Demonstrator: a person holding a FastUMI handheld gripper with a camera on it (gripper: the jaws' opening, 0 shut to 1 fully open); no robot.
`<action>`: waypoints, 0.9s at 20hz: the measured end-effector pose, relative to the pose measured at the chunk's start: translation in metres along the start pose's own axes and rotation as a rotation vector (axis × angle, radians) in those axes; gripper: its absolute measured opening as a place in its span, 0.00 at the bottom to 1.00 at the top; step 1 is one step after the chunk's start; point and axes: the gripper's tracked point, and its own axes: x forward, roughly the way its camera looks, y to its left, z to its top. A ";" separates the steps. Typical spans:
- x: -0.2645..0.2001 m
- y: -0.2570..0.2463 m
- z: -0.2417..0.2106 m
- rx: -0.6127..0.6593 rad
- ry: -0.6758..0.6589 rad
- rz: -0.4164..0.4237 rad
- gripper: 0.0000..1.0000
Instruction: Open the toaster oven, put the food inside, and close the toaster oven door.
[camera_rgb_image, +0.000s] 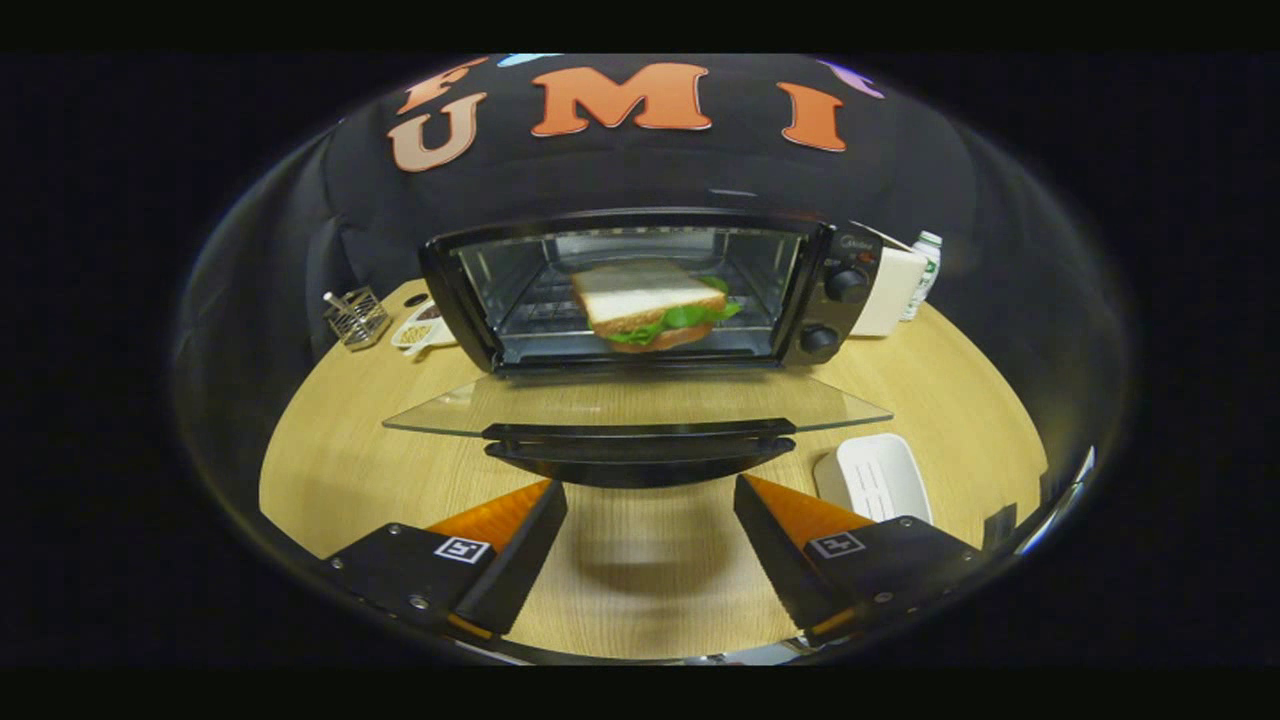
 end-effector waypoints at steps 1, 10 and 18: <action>-0.001 0.000 0.011 0.006 -0.016 0.003 1.00; 0.004 -0.001 0.083 0.023 -0.135 0.001 0.99; 0.038 -0.006 0.128 0.070 -0.166 -0.014 1.00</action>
